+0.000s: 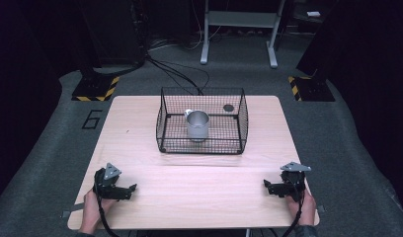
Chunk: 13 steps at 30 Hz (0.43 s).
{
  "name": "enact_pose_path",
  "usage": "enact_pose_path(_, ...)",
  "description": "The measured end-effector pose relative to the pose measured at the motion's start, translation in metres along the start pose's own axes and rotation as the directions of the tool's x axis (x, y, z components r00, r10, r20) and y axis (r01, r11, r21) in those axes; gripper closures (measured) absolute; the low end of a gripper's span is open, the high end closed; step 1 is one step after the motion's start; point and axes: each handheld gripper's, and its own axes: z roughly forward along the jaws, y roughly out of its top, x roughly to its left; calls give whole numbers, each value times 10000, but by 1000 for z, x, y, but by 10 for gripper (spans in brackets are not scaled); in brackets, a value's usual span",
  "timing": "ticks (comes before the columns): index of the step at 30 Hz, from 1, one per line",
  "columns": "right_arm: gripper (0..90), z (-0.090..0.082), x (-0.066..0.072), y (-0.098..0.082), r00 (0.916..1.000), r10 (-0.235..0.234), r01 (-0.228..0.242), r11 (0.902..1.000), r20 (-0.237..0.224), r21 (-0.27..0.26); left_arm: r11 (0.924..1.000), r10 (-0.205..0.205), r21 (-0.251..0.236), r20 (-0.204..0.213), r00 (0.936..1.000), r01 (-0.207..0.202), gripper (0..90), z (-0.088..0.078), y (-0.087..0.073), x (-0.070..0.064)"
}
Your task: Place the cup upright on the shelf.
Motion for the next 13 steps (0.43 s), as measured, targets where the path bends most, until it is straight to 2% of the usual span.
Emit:
enact_pose_path(2,0,0,0,0,10000,-7,7,10000,-1,0,9997,-225,-134,11,9997,225,0,1,-2,3)
enact_pose_path(4,0,0,0,0,10000,-22,22,10000,-3,-4,9997,-238,-113,-28,9997,238,0,1,-2,4)
enact_pose_path(6,0,0,0,0,10000,-21,21,10000,-7,-2,9995,-307,-60,66,9995,307,0,1,-2,5)
enact_pose_path(8,0,0,0,0,10000,-10,10,10000,-1,0,9985,-540,37,254,9982,540,2,2,-2,7)
enact_pose_path(13,0,0,0,0,10000,-6,6,10000,-2,2,9986,-529,56,293,9982,528,1,2,-2,7)
